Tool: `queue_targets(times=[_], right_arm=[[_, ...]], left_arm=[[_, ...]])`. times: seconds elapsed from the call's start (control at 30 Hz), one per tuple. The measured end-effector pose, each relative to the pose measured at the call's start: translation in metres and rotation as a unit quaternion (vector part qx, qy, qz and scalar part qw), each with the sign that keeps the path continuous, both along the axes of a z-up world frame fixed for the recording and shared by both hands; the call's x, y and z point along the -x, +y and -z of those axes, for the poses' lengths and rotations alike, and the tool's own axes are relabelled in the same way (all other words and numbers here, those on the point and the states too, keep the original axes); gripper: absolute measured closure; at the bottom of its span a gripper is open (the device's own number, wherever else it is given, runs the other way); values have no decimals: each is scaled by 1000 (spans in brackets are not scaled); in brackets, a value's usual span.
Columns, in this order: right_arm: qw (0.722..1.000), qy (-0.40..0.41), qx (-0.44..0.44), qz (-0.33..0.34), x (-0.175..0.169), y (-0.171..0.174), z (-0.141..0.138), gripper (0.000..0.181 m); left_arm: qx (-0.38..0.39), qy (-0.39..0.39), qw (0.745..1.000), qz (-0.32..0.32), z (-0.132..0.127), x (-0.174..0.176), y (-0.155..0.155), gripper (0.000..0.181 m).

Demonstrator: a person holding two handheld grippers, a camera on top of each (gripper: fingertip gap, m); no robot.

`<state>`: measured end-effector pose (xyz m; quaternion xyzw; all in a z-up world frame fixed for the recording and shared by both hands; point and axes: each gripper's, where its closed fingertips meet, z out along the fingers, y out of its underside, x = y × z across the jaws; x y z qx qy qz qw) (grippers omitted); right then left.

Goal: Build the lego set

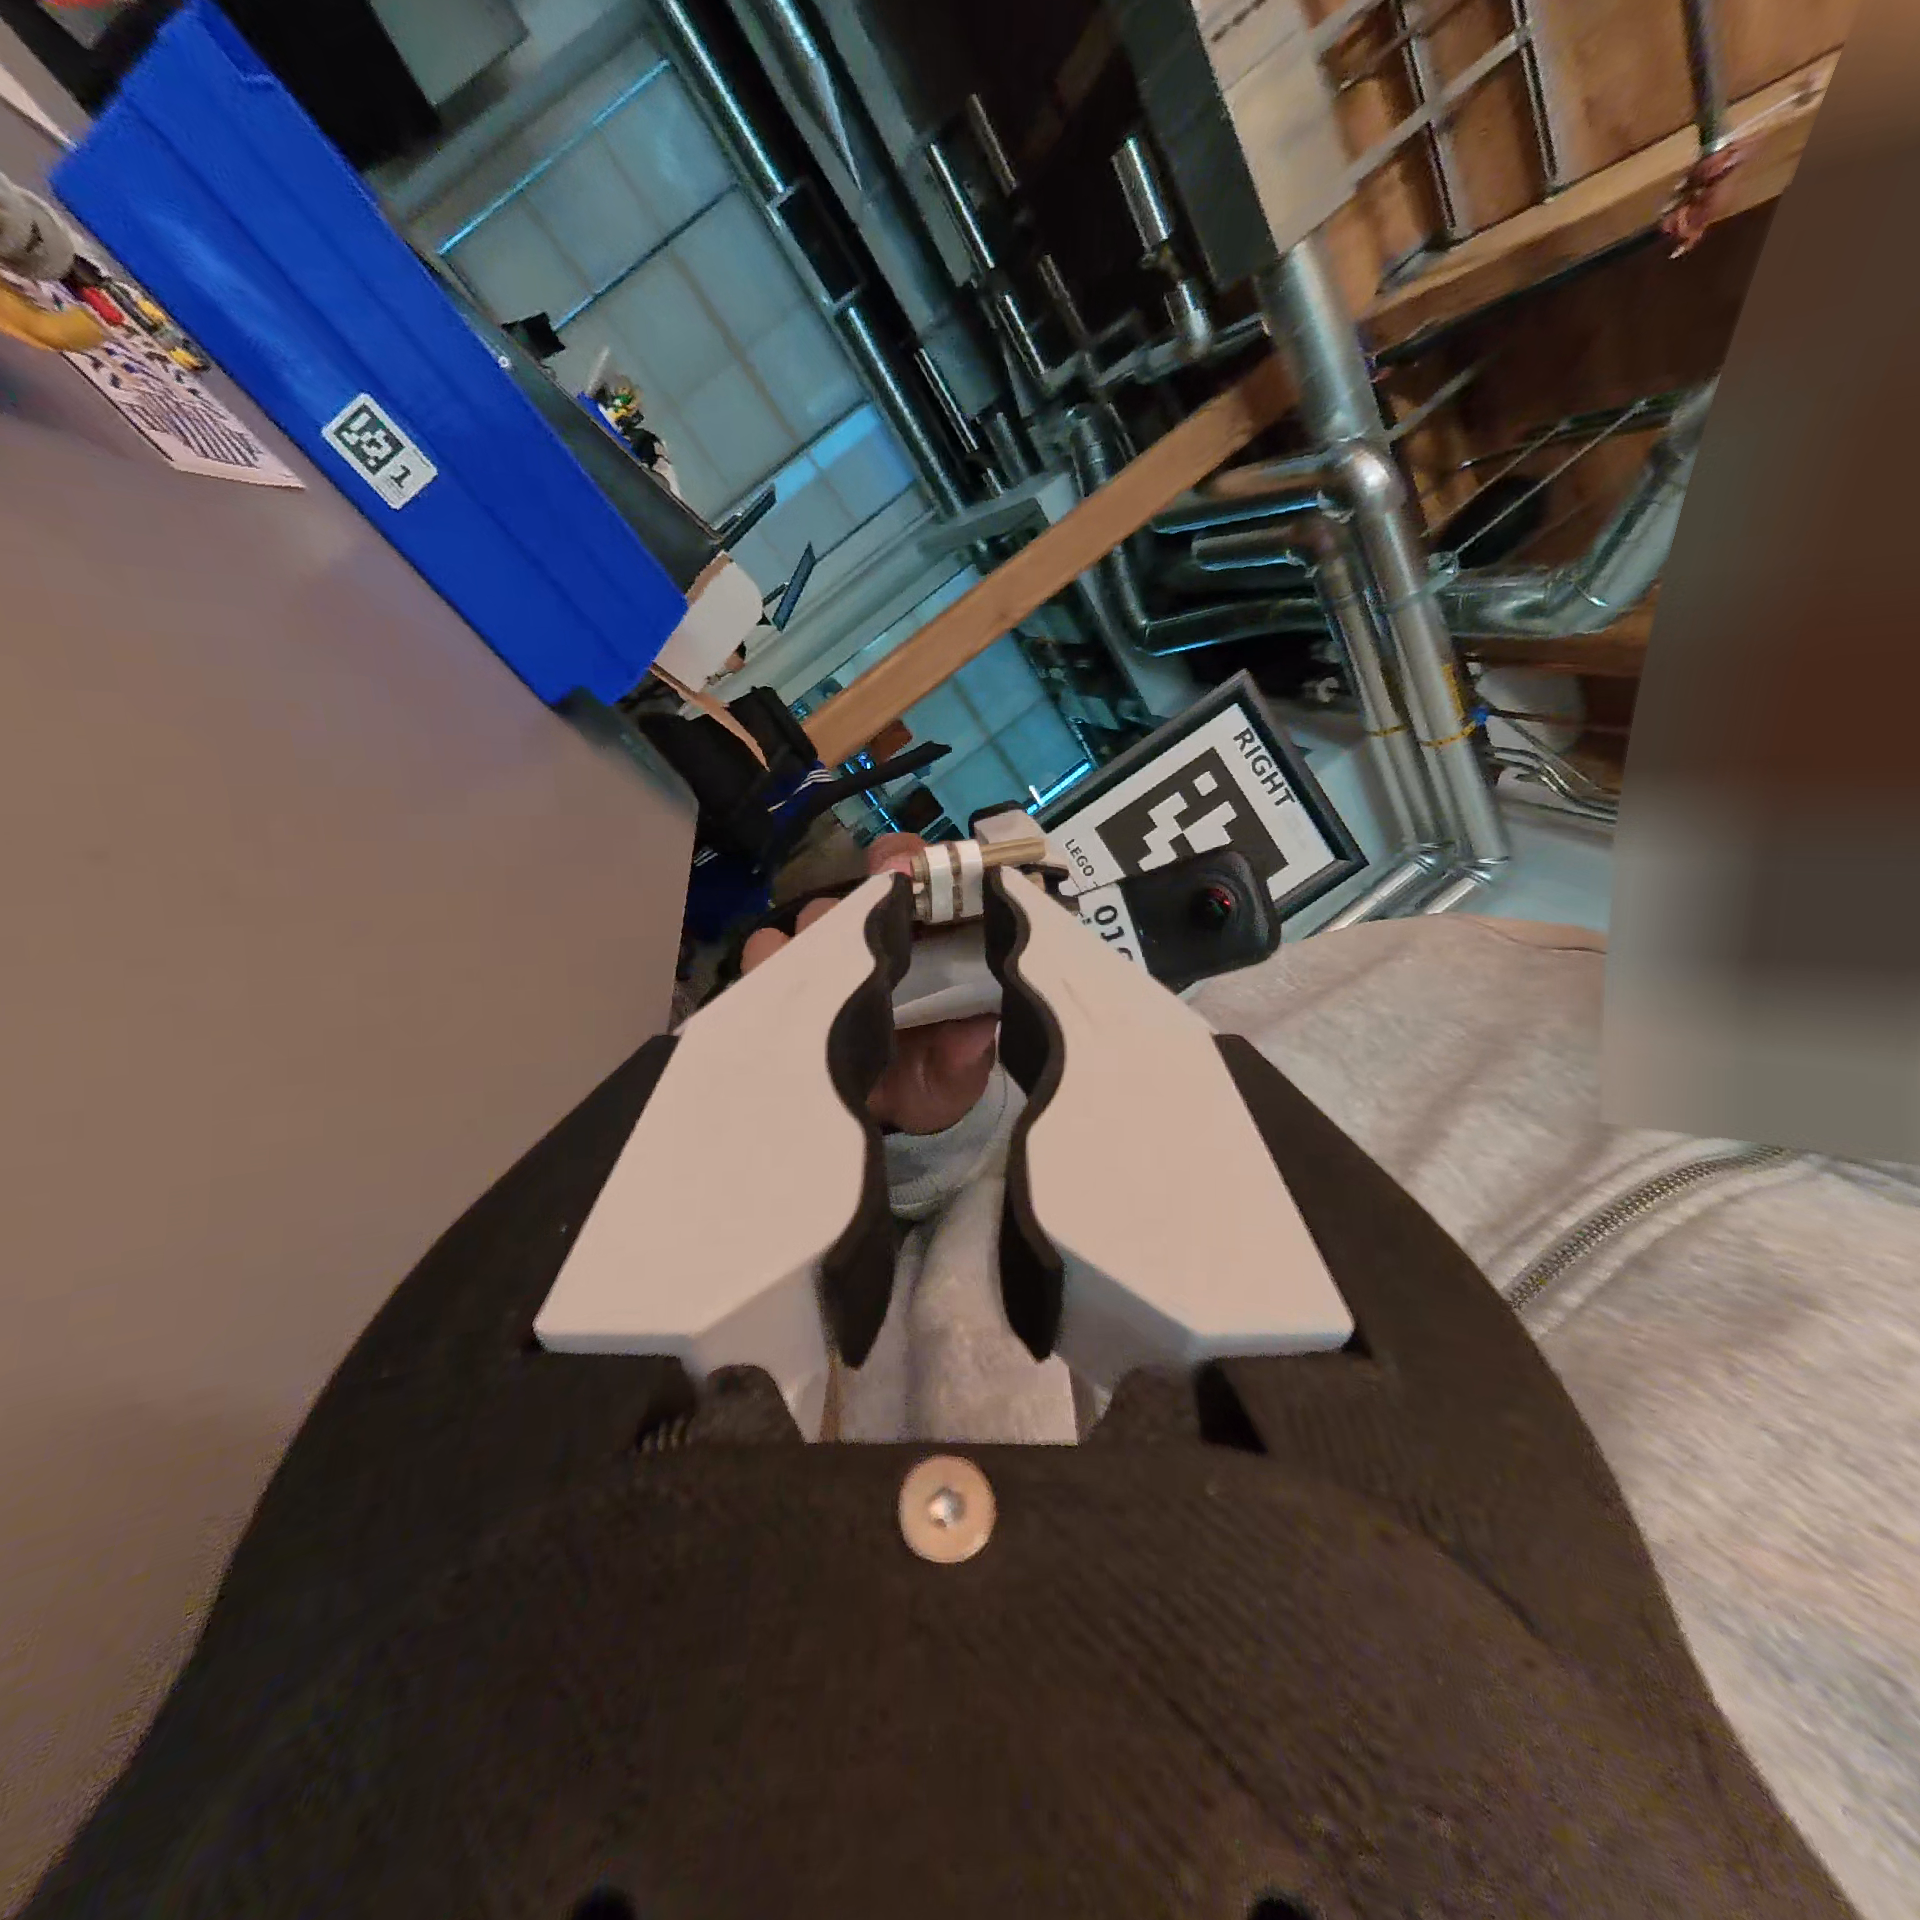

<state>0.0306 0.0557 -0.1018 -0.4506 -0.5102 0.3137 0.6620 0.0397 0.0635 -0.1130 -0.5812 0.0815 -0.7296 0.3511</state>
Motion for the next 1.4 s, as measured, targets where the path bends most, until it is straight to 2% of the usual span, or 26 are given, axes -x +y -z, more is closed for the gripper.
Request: queue_targets(times=[0.2, 0.37, 0.53, 0.87, 1.4], right_arm=[[1000, -5, -5, 2, 0, 1, 2, 179], [1000, -11, -9, 5, 1, 2, 4, 178], [1000, -10, -7, 3, 1, 2, 4, 178], [1000, -12, 3, -2, 1, 3, 5, 177], [998, -34, 56, -20, 0, 6, 13, 176]], left_arm=[[-48, 46, 997, -43, -1, 3, 4, 172], [-131, 131, 978, -101, -3, 6, 5, 173], [-163, 166, 964, -125, -5, 6, 5, 172], [-191, 205, 949, -144, -7, 6, 4, 173], [-193, 221, 944, -149, -6, 4, 3, 177]])
